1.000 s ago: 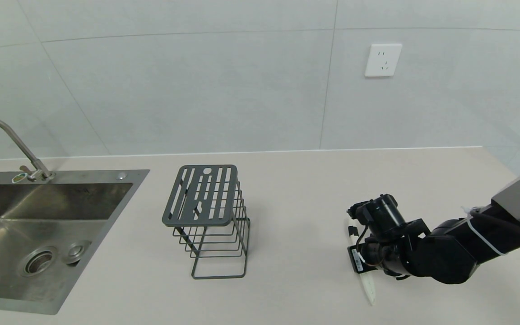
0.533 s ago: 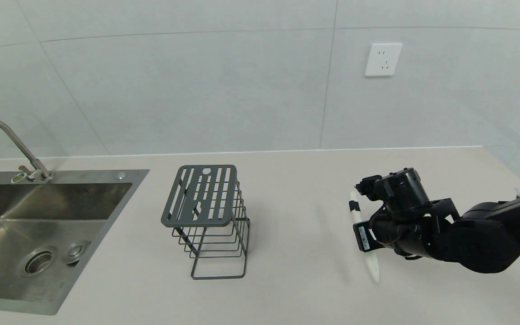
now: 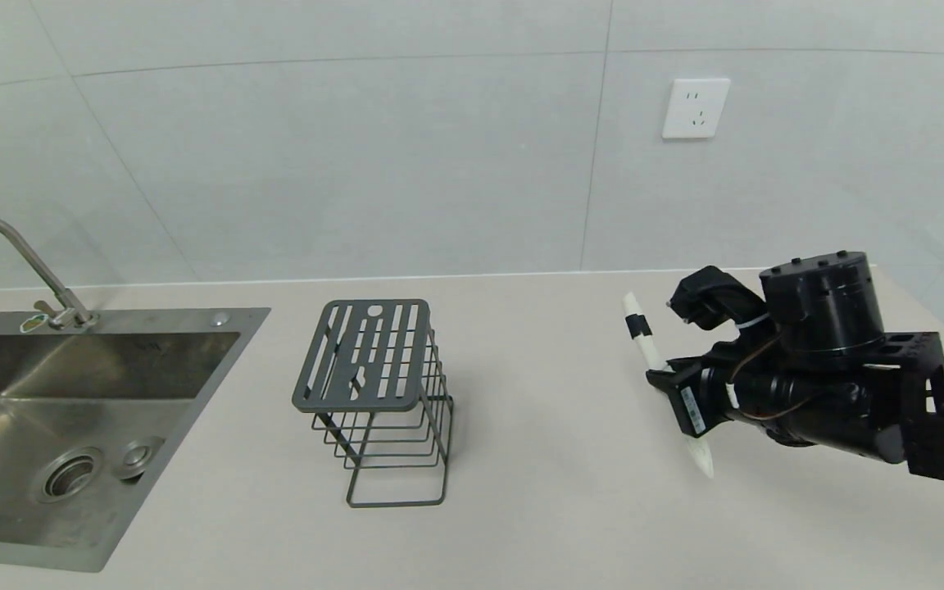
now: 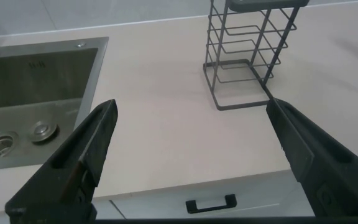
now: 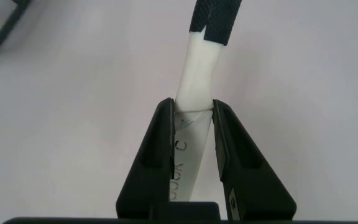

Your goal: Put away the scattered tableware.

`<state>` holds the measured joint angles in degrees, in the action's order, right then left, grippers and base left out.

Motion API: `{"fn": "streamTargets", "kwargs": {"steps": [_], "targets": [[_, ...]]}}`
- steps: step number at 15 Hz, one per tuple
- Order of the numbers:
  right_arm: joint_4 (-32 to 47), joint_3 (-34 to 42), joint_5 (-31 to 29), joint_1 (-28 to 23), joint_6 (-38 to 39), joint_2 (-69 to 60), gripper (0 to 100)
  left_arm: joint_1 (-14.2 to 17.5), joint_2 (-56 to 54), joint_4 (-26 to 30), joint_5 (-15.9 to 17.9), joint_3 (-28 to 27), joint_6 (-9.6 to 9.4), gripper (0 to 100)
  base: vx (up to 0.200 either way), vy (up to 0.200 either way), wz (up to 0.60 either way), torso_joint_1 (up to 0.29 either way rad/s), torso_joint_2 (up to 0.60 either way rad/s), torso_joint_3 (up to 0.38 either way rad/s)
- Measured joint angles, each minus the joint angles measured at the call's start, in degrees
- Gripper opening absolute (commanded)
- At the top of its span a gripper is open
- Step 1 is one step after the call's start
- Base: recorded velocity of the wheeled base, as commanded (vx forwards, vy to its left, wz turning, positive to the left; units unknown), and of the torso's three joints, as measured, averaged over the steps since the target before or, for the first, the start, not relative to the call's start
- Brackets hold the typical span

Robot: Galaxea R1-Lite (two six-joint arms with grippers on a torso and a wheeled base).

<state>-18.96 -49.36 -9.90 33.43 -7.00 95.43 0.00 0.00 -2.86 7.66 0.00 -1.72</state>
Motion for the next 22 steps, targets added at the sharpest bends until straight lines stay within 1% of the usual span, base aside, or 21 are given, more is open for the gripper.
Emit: {"fn": "streamTargets", "kwargs": {"steps": [1, 2, 3, 4, 6, 7, 8, 9, 11, 13, 14, 16, 17, 19, 20, 21, 22], "targets": [[0.0, 0.38, 0.24, 1.3, -0.33, -1.66, 0, 0.0, 0.0, -0.24, 0.52, 0.0, -0.17, 100, 0.0, 0.0, 0.0, 0.0, 0.0, 0.0], [-0.06, 0.83, 0.35, 2.56, -0.44, -3.07, 0, 0.0, 0.0, -2.72, 0.9, 0.0, -0.24, 100, 0.0, 0.0, 0.0, 0.0, 0.0, 0.0], [-0.56, 1.57, 0.46, 4.11, -0.5, -4.44, 0, 0.0, 0.0, -6.9, 1.29, 0.0, -0.22, 100, 0.0, 0.0, 0.0, 0.0, 0.0, 0.0], [-2.08, 2.32, 0.93, 5.57, -0.57, -5.44, 0, 0.0, 0.0, -9.8, 2.35, -0.02, -0.13, 100, 0.0, 0.0, 0.0, 0.0, 0.0, 0.0], [-7.12, 3.17, 3.58, 8.27, -1.23, -6.79, 0, 0.0, 0.18, -10.87, 5.1, -1.15, 0.63, 100, 0.0, 0.0, 0.0, 0.0, 0.0, 0.0], [-8.85, 3.39, 5.08, 9.11, -2.79, -7.17, 0, -0.07, 0.57, -10.84, 5.86, -2.15, 0.94, 100, 0.0, 0.0, 0.0, 0.0, 0.0, 0.0], [-11.34, 3.44, 7.44, 9.55, -5.38, -7.42, 0, -0.35, 1.54, -10.79, 6.41, -3.66, 1.1, 100, 0.0, 0.0, 0.0, 0.0, 0.0, 0.0], [-12.24, 3.45, 9.68, 9.74, -6.63, -7.72, 0, -0.85, 3.61, -10.79, 7.23, -5.67, 1.15, 100, 0.0, 0.0, 0.0, 0.0, 0.0, 0.0], [-13.23, 3.45, 12.36, 9.92, -7.72, -8.33, 0, -2.65, 9.81, -11.64, 8.85, -10.89, 1.17, 100, 0.0, 0.0, 0.0, 0.0, 0.0, 0.0], [-13.45, 4.35, 13.04, 9.96, -9.89, -8.96, 0, -5.23, 18.52, -15.2, 10.59, -16.25, 0.99, 100, 0.0, 0.0, 0.0, 0.0, 0.0, 0.0], [-14.28, 5.01, 13.12, 9.96, -11.69, -9.37, 0, -6.56, 23.0, -18.18, 11.75, -18.25, 0.83, 100, 0.0, 0.0, 0.0, 0.0, 0.0, 0.0], [-19.44, 8.35, 15.04, 9.96, -17.03, -10.25, 0, -9.17, 32.33, -24.99, 16.32, -20.61, 0.72, 100, 0.0, 0.0, 0.0, 0.0, 0.0, 0.0], [-21.53, 10.2, 16.47, 9.98, -18.02, -10.57, 0, -10.34, 36.29, -28.09, 19.36, -21.21, 0.66, 100, 0.0, 0.0, 0.0, 0.0, 0.0, 0.0], [-23.21, 12.87, 17.64, 9.96, -18.26, -11.3, 0, -12.15, 42.67, -34.13, 26.06, -21.47, 0.5, 100, 0.0, 0.0, 0.0, 0.0, 0.0, 0.0], [-23.76, 15.21, 18.16, 9.96, -18.24, -11.82, 0, -12.7, 45.8, -37.94, 29.93, -21.08, 0.02, 100, 0.0, 0.0, 0.0, 0.0, 0.0, 0.0], [-24.32, 16.79, 18.6, 9.96, -18.2, -12.32, 0, -13.14, 49.05, -41.42, 33.59, -20.66, -1.01, 100, 0.0, 0.0, 0.0, 0.0, 0.0, 0.0], [-24.7, 16.98, 18.92, 9.96, -18.18, -12.63, 0, -13.42, 51.81, -43.56, 35.72, -20.39, -2.13, 100, 0.0, 0.0, 0.0, 0.0, 0.0, 0.0]]}}
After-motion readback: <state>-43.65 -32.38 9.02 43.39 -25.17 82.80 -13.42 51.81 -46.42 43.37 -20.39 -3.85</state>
